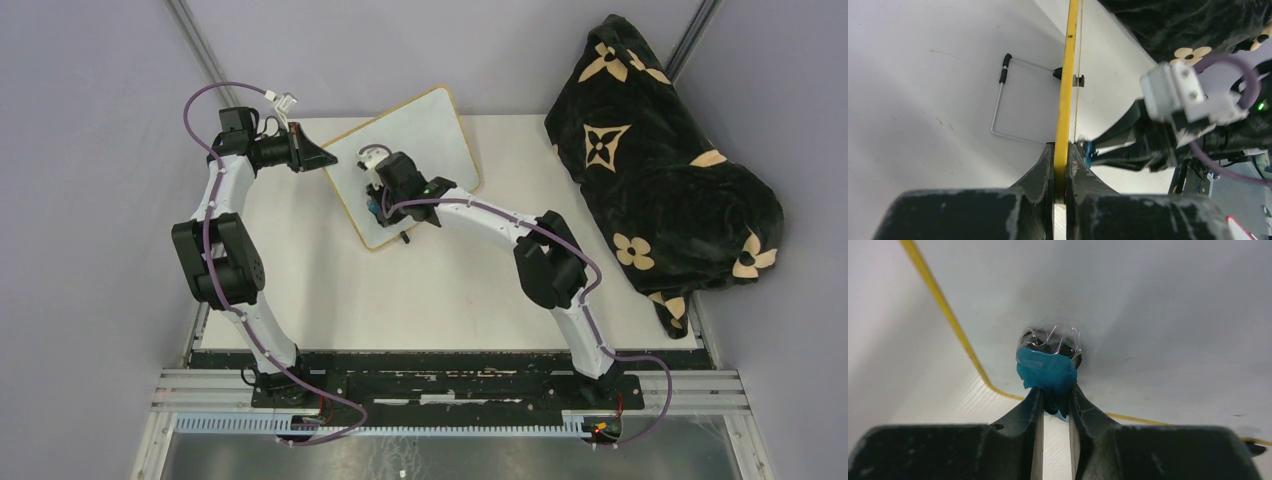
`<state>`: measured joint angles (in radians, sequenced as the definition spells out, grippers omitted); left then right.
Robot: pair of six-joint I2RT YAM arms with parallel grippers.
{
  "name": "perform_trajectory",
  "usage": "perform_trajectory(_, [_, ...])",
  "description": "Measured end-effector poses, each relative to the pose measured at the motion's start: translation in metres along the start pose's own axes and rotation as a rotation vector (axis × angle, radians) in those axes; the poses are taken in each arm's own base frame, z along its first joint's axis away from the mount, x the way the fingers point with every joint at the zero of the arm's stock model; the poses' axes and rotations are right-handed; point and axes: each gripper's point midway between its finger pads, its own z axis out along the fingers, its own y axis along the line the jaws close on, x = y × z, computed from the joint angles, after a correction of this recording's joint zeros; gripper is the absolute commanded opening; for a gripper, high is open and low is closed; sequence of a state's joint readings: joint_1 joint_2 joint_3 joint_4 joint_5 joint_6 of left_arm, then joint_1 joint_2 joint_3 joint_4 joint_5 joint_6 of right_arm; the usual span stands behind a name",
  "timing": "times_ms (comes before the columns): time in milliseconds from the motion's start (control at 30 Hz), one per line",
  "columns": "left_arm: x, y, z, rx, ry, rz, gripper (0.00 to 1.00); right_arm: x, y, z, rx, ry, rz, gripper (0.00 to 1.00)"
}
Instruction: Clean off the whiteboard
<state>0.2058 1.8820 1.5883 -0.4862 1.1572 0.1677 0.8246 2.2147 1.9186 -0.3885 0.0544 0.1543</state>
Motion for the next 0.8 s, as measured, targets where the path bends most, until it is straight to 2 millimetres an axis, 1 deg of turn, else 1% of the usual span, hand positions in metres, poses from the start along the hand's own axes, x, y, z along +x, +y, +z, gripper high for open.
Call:
perform_trajectory(100, [0.000, 0.000, 0.000, 0.000, 0.000, 0.000, 0.03, 0.025, 0.019, 0.003, -0.046, 0.052, -0.024, 0.01])
perform_trajectory(133, [0.000, 0.000, 0.000, 0.001, 0.001, 0.000, 0.03, 0.030, 0.022, 0.003, -0.054, 0.063, -0.029, 0.01])
perform_trajectory(200, [0.000, 0.000, 0.000, 0.001, 0.001, 0.001, 0.03, 0.031, 0.023, 0.003, -0.062, 0.068, -0.031, 0.01])
perform_trajectory(433, [0.000, 0.000, 0.000, 0.001, 0.001, 0.001, 0.03, 0.005, 0.021, 0.000, -0.080, 0.003, -0.020, 0.01])
perform_trajectory(600, [0.000, 0.000, 0.000, 0.001, 0.001, 0.000, 0.03, -0.011, 0.027, -0.004, -0.109, -0.032, -0.017, 0.01])
perform_trajectory(800, [0.000, 0.000, 0.000, 0.001, 0.001, 0.000, 0.03, -0.048, 0.043, -0.017, -0.158, -0.117, -0.015, 0.01])
